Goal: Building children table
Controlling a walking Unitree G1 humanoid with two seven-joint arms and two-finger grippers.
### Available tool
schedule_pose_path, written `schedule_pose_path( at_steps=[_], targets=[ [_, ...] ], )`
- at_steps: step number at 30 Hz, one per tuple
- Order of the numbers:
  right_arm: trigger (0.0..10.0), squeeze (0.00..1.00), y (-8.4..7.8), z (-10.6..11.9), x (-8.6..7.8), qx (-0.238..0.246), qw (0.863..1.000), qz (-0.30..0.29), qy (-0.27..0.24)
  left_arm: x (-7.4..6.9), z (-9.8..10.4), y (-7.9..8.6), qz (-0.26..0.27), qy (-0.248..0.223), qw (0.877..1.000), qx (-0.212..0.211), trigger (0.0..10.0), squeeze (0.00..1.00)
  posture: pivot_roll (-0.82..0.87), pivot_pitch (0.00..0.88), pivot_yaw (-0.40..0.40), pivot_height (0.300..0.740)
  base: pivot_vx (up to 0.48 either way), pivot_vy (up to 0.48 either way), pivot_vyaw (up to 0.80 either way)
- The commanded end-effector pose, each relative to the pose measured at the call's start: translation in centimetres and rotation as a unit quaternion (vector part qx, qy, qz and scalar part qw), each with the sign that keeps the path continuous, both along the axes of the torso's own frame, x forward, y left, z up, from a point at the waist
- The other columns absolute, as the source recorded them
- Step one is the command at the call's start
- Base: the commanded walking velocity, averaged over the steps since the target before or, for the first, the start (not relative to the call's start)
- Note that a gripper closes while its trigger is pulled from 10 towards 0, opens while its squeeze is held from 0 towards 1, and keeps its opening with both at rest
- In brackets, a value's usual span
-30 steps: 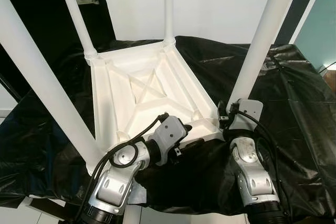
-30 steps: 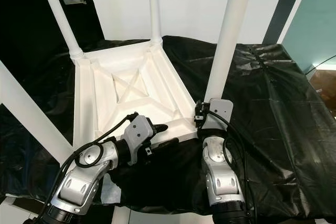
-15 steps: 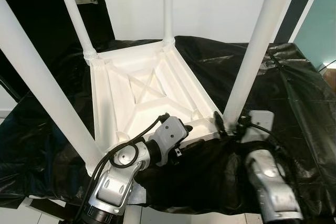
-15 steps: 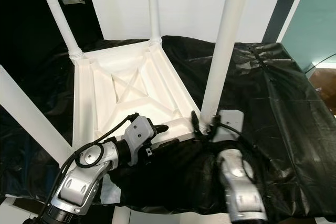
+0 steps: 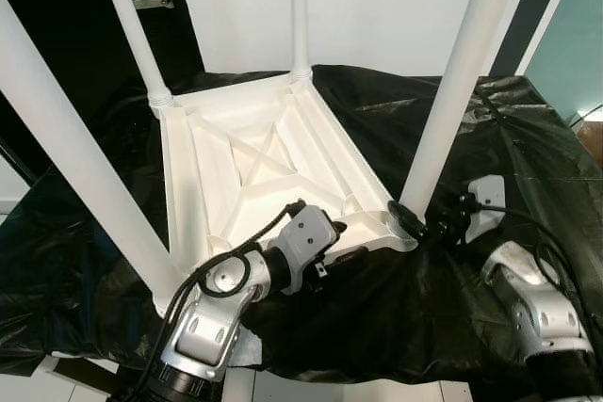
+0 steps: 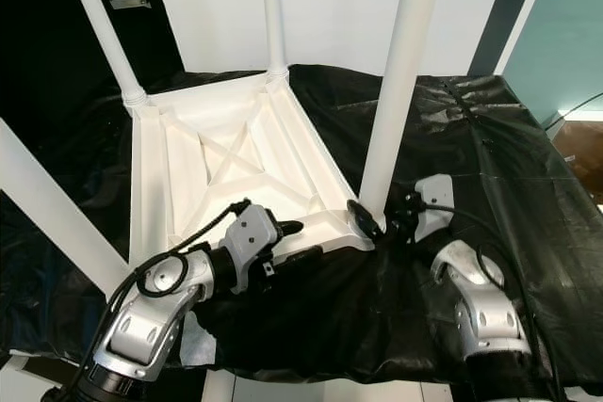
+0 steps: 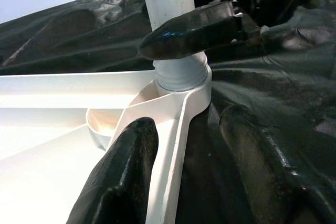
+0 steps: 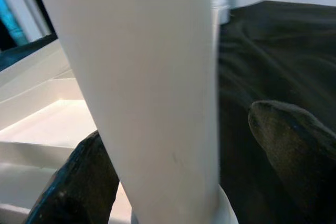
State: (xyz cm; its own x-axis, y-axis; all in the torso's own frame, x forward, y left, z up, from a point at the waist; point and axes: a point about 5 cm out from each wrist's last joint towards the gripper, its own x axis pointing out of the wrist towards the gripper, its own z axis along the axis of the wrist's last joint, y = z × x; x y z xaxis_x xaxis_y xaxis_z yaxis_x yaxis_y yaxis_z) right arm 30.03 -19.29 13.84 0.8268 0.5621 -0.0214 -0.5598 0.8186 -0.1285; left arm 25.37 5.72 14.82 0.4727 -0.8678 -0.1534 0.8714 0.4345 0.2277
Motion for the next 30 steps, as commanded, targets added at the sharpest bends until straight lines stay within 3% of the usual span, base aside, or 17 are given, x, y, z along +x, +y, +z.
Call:
schedule_pose_path(
  at_steps=[1,3,4,13,20,21,22,25,28,30],
  targets=[
    [10.0,0.0,0.4,-0.2,0.3,-0.012,1.0,0.028,0.006,0.4,0.0,0.1,0.037,-0.008,0.999,-0.003,10.0,0.0,-0.04,0.0,0.013,0.74,0.0,0.0,0.0],
    [10.0,0.0,0.6,-0.2,0.7,-0.021,0.999,0.041,0.006,0.5,0.0,0.1,0.039,-0.009,0.999,-0.004,10.0,0.0,-0.04,0.0,0.013,0.74,0.0,0.0,0.0],
    [0.0,0.0,0.9,-0.3,1.1,-0.031,0.998,0.06,0.01,0.6,0.1,0.1,0.045,-0.011,0.999,-0.006,10.0,0.0,-0.03,0.0,0.002,0.74,0.0,0.0,0.0],
    [0.0,0.0,0.7,-0.8,1.2,-0.048,0.995,0.081,0.021,0.6,0.1,0.2,0.052,-0.013,0.999,-0.008,10.0,0.0,-0.03,0.0,-0.006,0.74,0.0,0.0,0.0],
    [0.0,0.0,-0.1,-1.2,0.9,-0.032,0.998,0.056,0.027,0.5,0.2,0.1,0.05,-0.013,0.999,-0.01,10.0,0.0,-0.04,0.0,-0.002,0.74,0.0,0.0,0.0],
    [2.3,0.0,-0.1,-1.2,0.8,-0.028,0.998,0.047,0.027,0.5,0.1,0.1,0.049,-0.013,0.999,-0.01,10.0,0.0,-0.04,0.0,-0.001,0.74,0.0,0.0,0.0],
    [10.0,0.0,-0.2,-1.3,0.8,-0.026,0.999,0.036,0.026,0.5,0.1,0.1,0.049,-0.013,0.999,-0.01,10.0,0.0,-0.05,0.0,-0.002,0.74,0.0,0.0,0.0],
    [10.0,0.0,-0.1,-1.4,0.7,-0.023,0.999,0.012,0.028,0.5,0.1,0.1,0.048,-0.012,0.999,-0.01,10.0,0.0,-0.05,0.0,-0.003,0.74,0.0,0.0,0.0],
    [10.0,0.0,0.5,-2.4,0.1,-0.038,0.996,-0.079,0.035,0.4,0.1,0.0,0.046,-0.01,0.999,-0.01,10.0,0.0,-0.05,0.0,-0.001,0.74,0.0,0.0,0.0],
    [10.0,0.0,0.8,-2.8,-0.2,-0.041,0.994,-0.099,0.036,0.3,0.0,0.0,0.045,-0.009,0.999,-0.011,10.0,0.0,-0.05,0.0,0.002,0.74,0.0,0.0,0.0]
  ],
)
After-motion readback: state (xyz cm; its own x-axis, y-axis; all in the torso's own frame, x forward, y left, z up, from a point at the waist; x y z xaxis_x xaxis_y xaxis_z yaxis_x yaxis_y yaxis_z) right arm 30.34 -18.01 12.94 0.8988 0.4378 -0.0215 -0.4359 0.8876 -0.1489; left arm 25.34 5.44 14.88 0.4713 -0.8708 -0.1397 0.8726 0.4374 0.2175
